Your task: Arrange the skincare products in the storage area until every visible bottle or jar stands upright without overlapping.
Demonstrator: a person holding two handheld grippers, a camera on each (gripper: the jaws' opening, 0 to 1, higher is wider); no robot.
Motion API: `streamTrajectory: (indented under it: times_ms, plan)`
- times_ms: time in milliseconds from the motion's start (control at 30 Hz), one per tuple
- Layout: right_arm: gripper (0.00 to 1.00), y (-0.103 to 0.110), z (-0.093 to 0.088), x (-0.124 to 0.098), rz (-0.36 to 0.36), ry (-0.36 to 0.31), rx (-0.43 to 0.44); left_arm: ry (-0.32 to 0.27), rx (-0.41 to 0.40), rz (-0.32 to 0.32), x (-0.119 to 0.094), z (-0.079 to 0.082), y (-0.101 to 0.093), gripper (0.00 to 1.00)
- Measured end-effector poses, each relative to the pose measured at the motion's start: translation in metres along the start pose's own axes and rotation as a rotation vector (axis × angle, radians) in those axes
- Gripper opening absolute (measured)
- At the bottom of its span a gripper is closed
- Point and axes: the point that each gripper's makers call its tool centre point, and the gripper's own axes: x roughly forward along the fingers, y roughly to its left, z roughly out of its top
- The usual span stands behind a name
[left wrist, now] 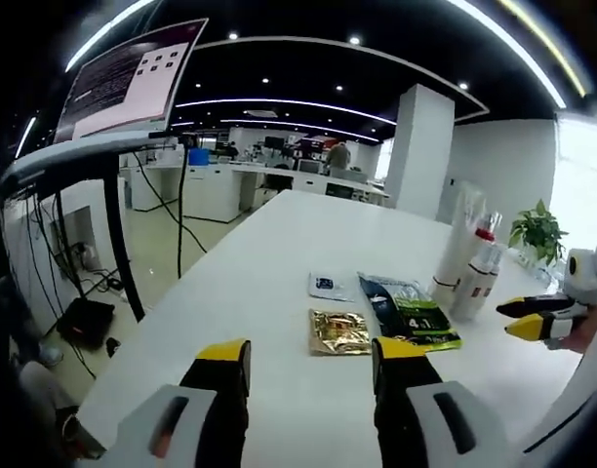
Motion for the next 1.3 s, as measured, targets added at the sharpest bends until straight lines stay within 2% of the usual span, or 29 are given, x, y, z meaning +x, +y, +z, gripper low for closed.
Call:
streamTrajectory:
  times_ms: [133, 167, 267, 333, 400, 467, 500, 633, 700, 833, 933, 1067, 1233, 1300]
  plan:
    - [0.51, -0.022, 0.003, -0.015, -0.083, -0.055, 0.024, -0.033, 0.011, -0.008, 0.003, 0.004, 0.001, 0.58]
    - [0.54, -0.034, 0.002, -0.024, -0.116, -0.081, 0.057, -0.044, 0.026, -0.015, 0.005, 0.006, 0.000, 0.58]
    - [0.60, -0.053, 0.003, -0.040, -0.171, -0.123, 0.046, -0.081, 0.072, -0.009, 0.009, 0.008, 0.003, 0.60]
    - [0.67, -0.070, 0.004, -0.054, -0.221, -0.158, 0.007, -0.107, 0.084, 0.001, 0.012, 0.007, 0.007, 0.67]
    - [0.78, -0.089, 0.003, -0.067, -0.273, -0.198, 0.003, -0.139, 0.086, -0.002, 0.015, 0.010, 0.008, 0.74]
    - [0.84, -0.110, -0.006, -0.082, -0.343, -0.208, 0.002, -0.177, 0.108, -0.009, 0.018, 0.012, 0.008, 0.76]
    - [0.86, -0.121, -0.016, -0.088, -0.381, -0.187, 0.010, -0.193, 0.126, -0.018, 0.019, 0.012, 0.007, 0.79]
    - [0.90, -0.144, -0.047, -0.104, -0.457, -0.152, 0.043, -0.243, 0.122, -0.027, 0.025, 0.011, 0.008, 0.88]
    - [0.91, -0.146, -0.056, -0.106, -0.468, -0.137, 0.038, -0.247, 0.116, -0.038, 0.028, 0.009, 0.008, 0.92]
    - [0.91, -0.141, -0.047, -0.104, -0.457, -0.178, 0.020, -0.277, 0.111, -0.046, 0.031, 0.011, 0.011, 0.91]
    - [0.92, -0.151, -0.051, -0.110, -0.494, -0.182, 0.062, -0.264, -0.014, 0.003, 0.030, 0.006, 0.029, 0.91]
    - [0.92, -0.154, -0.050, -0.111, -0.505, -0.193, 0.085, -0.287, 0.004, -0.007, 0.028, 0.012, 0.028, 0.89]
    - [0.92, -0.152, -0.054, -0.110, -0.496, -0.172, 0.085, -0.239, 0.076, -0.028, 0.031, 0.001, 0.018, 0.87]
    - [0.92, -0.152, -0.054, -0.110, -0.493, -0.174, 0.087, -0.240, 0.082, -0.037, 0.031, 0.002, 0.015, 0.86]
